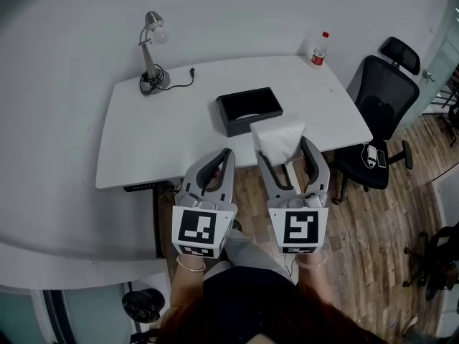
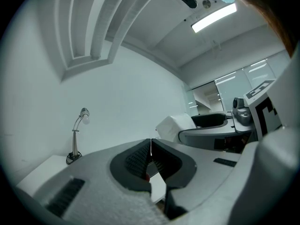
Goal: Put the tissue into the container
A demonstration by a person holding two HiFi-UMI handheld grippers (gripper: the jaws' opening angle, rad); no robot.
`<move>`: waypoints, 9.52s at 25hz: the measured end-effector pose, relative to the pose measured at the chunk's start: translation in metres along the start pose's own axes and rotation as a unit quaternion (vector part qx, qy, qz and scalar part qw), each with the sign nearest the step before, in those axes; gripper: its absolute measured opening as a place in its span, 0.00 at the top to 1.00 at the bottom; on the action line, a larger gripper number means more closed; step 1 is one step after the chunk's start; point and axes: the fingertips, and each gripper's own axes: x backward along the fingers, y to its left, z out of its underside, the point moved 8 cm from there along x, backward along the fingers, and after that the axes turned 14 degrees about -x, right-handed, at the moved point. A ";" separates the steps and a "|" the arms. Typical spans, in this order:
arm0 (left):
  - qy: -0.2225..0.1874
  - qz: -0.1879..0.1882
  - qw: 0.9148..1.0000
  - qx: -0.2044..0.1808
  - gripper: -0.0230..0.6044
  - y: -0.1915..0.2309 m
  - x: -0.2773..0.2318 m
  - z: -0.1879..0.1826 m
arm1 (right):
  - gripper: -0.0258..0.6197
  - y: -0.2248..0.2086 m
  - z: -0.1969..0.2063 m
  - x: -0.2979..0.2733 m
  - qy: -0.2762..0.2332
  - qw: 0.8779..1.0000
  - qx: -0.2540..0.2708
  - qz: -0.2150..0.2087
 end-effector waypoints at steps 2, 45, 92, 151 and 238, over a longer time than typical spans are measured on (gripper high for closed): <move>0.002 0.002 1.000 -0.004 0.92 0.002 -0.007 0.002 | 0.40 0.000 0.003 -0.008 -0.001 1.000 -0.007 -0.003; 0.021 -0.004 1.000 0.010 0.92 0.085 -0.129 0.042 | 0.41 -0.034 0.041 -0.167 0.093 0.995 -0.013 -0.038; 0.071 0.021 0.996 0.045 0.92 0.119 -0.214 0.103 | 0.41 -0.055 0.130 -0.261 0.256 0.964 -0.050 -0.050; 0.076 0.010 0.995 0.057 0.92 0.124 -0.198 0.109 | 0.70 -0.046 0.130 -0.265 0.322 0.945 -0.037 -0.039; 0.017 -0.048 0.998 0.027 0.92 -0.058 0.067 -0.028 | 0.93 -0.003 0.004 0.087 0.062 0.995 -0.062 -0.050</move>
